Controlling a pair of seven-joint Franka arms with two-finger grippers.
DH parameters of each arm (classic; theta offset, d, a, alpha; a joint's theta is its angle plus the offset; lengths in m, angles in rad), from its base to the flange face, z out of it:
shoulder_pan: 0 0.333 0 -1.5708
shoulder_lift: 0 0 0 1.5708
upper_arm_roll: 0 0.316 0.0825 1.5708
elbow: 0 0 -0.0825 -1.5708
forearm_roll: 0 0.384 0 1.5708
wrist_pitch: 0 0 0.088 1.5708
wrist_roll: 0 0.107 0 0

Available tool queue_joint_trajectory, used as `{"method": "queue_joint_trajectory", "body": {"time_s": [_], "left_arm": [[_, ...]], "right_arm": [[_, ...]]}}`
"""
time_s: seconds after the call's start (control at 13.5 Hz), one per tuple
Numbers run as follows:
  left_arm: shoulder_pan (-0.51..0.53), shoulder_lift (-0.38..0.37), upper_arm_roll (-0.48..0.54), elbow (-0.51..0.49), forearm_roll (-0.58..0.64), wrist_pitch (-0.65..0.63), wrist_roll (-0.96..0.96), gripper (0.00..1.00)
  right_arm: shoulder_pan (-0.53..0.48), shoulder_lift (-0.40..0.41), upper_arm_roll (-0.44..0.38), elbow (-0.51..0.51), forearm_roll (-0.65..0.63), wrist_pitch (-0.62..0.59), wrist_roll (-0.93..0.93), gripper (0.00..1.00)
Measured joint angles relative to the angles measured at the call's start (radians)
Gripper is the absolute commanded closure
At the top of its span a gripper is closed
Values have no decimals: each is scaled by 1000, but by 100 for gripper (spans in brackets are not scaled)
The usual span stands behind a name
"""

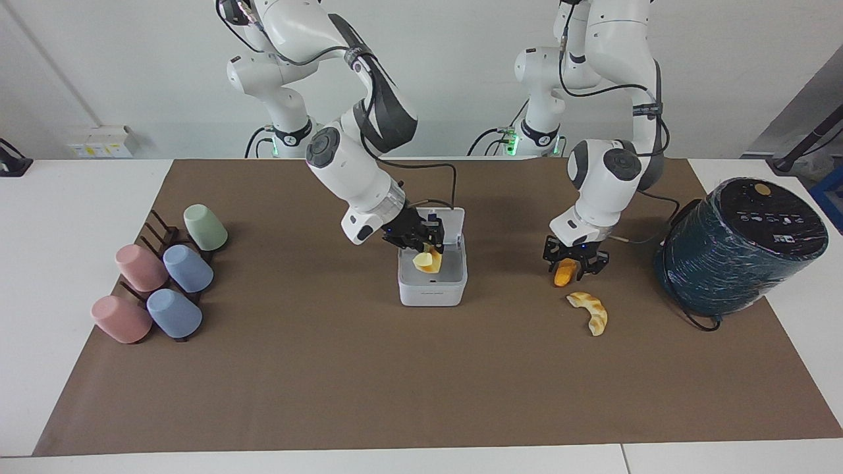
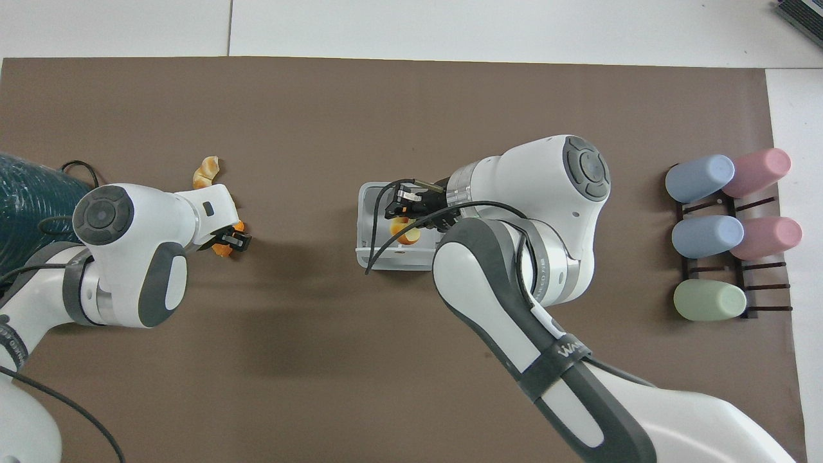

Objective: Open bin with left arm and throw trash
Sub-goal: 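Drop the yellow block into the bin while the left gripper grasps the orange piece, then drop the orange piece in the bin while the right gripper withdraws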

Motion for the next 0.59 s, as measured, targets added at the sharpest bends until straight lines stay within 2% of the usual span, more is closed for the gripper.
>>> {"method": "queue_joint_trajectory", "body": {"time_s": [0.15, 0.22, 0.59], "left_arm": [[0, 23, 0, 0, 0, 22, 0, 91], [0, 24, 0, 1, 0, 25, 0, 100], [0, 24, 6, 45, 0, -5, 0, 100]], "right_arm": [[0, 0, 0, 0, 0, 0, 0, 0], [0, 0, 0, 0, 0, 0, 0, 0], [6, 0, 0, 2, 0, 1, 0, 0]]}}
